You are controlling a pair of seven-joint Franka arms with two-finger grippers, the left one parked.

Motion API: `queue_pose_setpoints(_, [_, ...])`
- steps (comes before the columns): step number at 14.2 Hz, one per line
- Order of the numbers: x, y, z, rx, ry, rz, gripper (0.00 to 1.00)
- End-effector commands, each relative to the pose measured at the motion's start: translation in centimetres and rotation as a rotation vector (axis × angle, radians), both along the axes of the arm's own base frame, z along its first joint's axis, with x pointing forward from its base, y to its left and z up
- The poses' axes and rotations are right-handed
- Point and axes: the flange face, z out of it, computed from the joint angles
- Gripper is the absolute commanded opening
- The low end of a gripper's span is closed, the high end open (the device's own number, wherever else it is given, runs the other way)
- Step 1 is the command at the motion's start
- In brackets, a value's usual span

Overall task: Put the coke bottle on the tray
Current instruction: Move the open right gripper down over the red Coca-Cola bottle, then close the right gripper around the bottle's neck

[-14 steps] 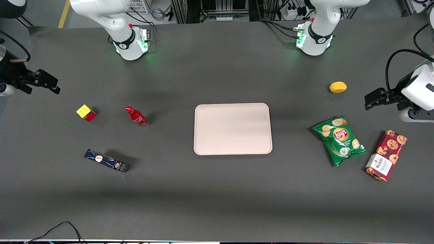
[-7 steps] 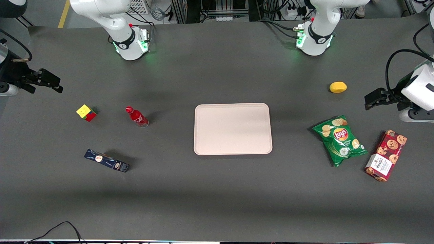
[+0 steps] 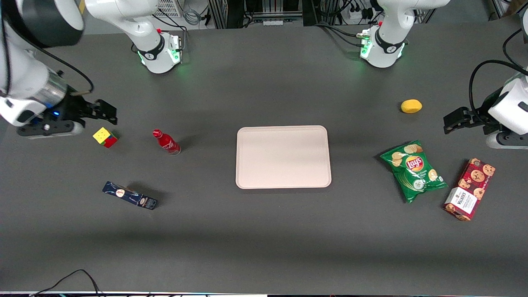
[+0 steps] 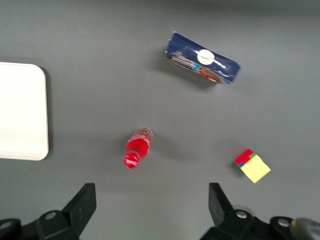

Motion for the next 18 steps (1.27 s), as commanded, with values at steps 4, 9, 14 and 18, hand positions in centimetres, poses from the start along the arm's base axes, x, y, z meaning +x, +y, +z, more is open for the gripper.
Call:
queue_pose_setpoints(4, [-2.9,2.9,-10.6,0.012,-0.043,0.000,1.00])
queue_pose_setpoints(9, [-5.8,3.2,-17.5,0.021,-0.065,0.007,1.00])
queue_pose_setpoints(14, [-7.1,5.0,-20.1,0.018,-0.066,0.013,1.00])
queue_pose_setpoints(18, [-6.8,5.1,-21.9,0.021,-0.057,0.015,1.00])
